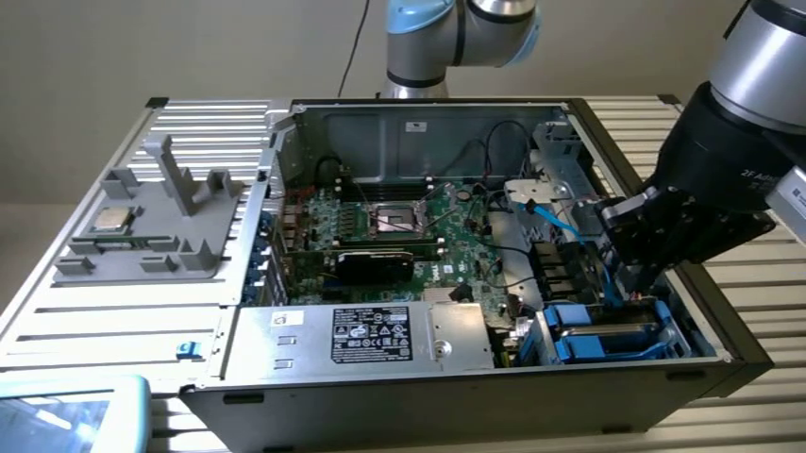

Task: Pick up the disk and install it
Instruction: 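Insert the second disk wire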

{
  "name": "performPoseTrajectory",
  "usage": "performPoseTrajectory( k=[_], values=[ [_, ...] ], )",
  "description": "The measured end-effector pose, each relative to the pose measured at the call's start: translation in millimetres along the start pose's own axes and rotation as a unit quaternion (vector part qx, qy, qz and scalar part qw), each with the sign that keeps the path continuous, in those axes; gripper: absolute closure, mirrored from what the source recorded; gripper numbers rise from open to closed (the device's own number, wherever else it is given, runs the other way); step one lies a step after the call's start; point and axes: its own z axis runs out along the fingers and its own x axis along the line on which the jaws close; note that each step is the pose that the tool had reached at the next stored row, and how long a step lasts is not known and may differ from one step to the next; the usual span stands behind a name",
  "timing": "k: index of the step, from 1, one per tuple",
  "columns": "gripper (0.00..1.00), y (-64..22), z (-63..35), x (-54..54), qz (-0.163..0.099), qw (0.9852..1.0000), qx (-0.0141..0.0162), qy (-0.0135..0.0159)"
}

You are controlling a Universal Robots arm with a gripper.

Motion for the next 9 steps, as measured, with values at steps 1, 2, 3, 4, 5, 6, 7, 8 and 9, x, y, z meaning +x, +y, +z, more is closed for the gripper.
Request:
performPoseTrajectory(
  k=[1,2,3,4,5,6,7,8,9],
  values=[
    [0.89,-3.6,-4.2,-0.1,0.000,1.0000,0.0000,0.0000],
    [0.89,-7.8,-7.1,-0.3,0.000,1.0000,-0.0002,0.0000],
    [0.89,-12.3,-9.3,-0.4,0.000,1.0000,-0.0003,0.0000],
    [0.89,-16.9,-11.5,-0.5,0.000,1.0000,-0.0004,0.0000],
    [0.89,-21.4,-13.6,-0.6,0.000,1.0000,-0.0007,0.0000],
    [0.89,-26.0,-15.7,-0.8,0.000,1.0000,-0.0009,0.0000],
    [0.89,-30.1,-17.9,-1.1,0.000,1.0000,-0.0012,0.0000],
    [0.89,-34.0,-19.9,-1.6,0.000,1.0000,-0.0016,0.0001],
    [0.89,-37.4,-21.8,-2.2,0.000,1.0000,-0.0019,0.0001]
  ],
)
